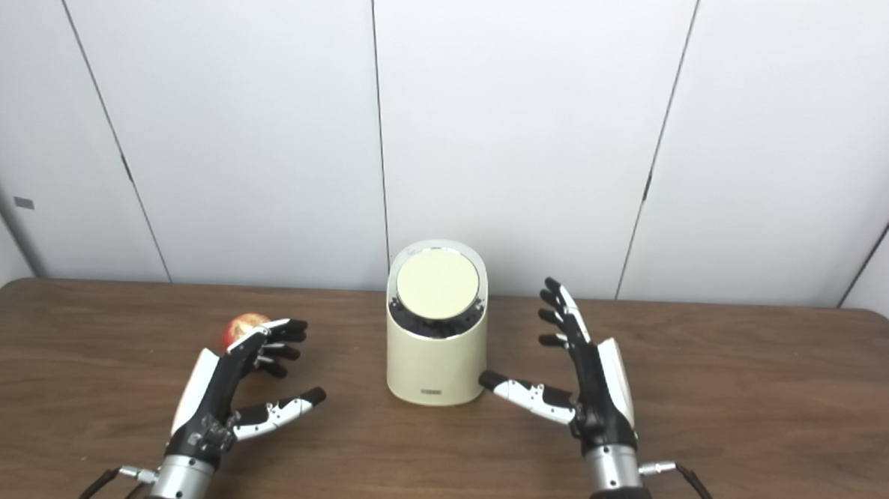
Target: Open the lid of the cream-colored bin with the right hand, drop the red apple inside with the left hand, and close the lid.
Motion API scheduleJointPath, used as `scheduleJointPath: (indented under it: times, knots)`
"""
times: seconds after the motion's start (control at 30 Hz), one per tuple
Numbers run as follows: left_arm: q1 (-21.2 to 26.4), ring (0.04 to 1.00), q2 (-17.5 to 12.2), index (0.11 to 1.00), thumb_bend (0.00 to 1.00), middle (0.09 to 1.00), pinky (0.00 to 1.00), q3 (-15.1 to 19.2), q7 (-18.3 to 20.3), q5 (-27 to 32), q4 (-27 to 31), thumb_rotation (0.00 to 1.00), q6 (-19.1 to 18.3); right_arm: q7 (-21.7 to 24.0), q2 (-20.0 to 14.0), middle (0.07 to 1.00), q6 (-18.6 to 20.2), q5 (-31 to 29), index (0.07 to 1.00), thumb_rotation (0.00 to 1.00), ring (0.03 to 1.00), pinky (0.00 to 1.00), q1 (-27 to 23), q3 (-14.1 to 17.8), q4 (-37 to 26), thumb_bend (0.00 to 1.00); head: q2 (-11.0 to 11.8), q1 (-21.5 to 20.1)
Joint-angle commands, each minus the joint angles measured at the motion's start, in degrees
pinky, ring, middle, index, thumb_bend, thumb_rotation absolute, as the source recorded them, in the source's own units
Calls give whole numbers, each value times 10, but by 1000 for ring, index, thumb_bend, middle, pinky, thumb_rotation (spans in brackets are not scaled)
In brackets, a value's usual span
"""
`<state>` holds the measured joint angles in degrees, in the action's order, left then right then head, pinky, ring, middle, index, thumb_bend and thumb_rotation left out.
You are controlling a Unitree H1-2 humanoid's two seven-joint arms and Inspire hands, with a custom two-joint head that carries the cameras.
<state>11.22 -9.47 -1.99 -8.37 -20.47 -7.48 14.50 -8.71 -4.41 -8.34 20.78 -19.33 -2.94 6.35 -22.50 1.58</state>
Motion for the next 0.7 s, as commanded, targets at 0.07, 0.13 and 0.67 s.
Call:
scheduleJointPath:
  times: [0.07,0.13,0.67]
  knots:
    - [22,674,-2,768,668,747,549,3,-5,2,11,121,12,14,-7,923,36,5,1000,383,858,745,-52,0,-25,798,0,-2]
    - [23,680,-2,770,660,749,556,3,-5,2,9,108,13,31,-13,930,67,11,1000,406,869,746,-64,-7,-39,804,1,-7]
    - [28,672,-3,774,675,745,561,2,-9,5,-9,23,30,76,-31,936,189,70,977,441,867,737,-150,-45,-66,840,0,-10]
